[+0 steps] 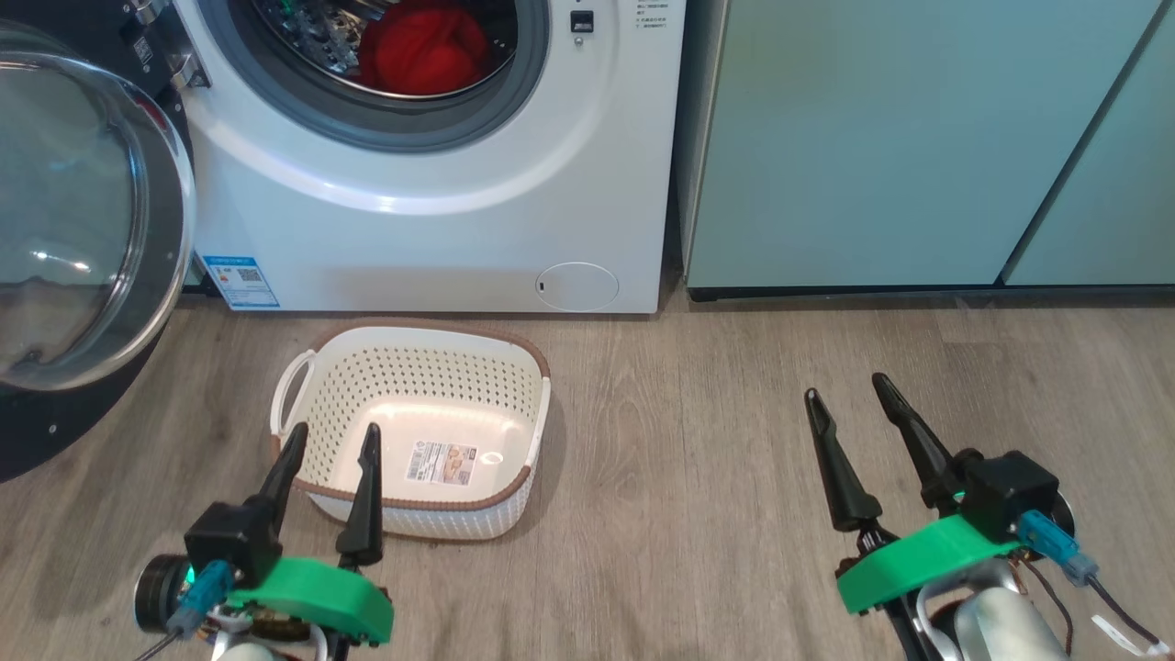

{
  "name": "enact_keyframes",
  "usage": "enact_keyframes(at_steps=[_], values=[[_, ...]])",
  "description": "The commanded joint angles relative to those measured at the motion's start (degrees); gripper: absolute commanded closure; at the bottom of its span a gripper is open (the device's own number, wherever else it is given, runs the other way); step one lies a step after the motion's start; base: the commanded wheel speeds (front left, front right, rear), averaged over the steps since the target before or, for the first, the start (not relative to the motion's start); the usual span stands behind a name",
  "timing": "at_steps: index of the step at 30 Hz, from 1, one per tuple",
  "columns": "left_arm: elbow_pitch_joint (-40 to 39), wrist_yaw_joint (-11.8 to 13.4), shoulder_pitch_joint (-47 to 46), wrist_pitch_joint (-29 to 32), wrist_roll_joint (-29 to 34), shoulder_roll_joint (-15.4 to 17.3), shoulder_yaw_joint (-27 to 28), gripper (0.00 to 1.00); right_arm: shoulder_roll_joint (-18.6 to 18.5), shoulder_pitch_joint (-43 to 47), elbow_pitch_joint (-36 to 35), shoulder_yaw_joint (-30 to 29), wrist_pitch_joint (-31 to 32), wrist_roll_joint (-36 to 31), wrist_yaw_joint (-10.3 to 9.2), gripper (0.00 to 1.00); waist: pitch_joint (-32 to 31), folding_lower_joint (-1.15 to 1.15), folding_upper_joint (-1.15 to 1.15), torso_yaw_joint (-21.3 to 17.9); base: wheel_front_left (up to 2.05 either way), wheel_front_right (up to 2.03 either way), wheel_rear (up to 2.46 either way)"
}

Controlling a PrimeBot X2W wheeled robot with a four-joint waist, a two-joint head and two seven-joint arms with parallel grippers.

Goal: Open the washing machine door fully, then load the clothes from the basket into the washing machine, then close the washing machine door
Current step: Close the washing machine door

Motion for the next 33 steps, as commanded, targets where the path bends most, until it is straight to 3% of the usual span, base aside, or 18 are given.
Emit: enact_keyframes(at_steps=[1, 12, 18, 25, 33], values=[[-1.6, 0.33, -2.48, -0.55, -0.1, 0.04, 2.08, 0.0, -0.12, -1.87, -1.59, 1.25, -0.54, 0.36, 0.0, 0.0, 0.02, 0.0, 0.0, -0.01, 0.0, 0.0, 0.0], [-1.29, 0.25, -2.65, -0.55, -0.34, 0.04, 1.93, 0.0, -0.12, -1.87, -1.58, 0.99, -0.54, 0.28, 0.0, 0.0, 0.32, 0.0, 0.0, 0.21, 0.0, 0.0, 0.0], [-1.09, 0.3, -2.94, -0.55, -0.52, 0.04, 1.36, 0.0, -0.12, -1.46, -1.8, 0.74, -0.54, 0.29, 0.0, 0.0, 1.08, 0.0, 0.0, 2.52, 0.0, 0.0, 0.0], [-0.68, 0.16, -3.05, -0.55, -0.56, 0.04, 1.47, 0.0, -0.12, -1.08, -2.04, 0.73, -0.54, 0.21, 0.0, 0.0, 2.31, 0.0, 0.0, 8.2, 0.0, 0.0, 0.0], [-0.52, -0.31, -3.64, -0.55, -0.59, 0.04, 2.12, 0.0, -0.12, -1.43, -2.12, 1.22, -0.54, 0.38, 0.0, 0.0, 3.11, 0.0, 0.0, 17.69, 0.0, 0.0, 0.0]])
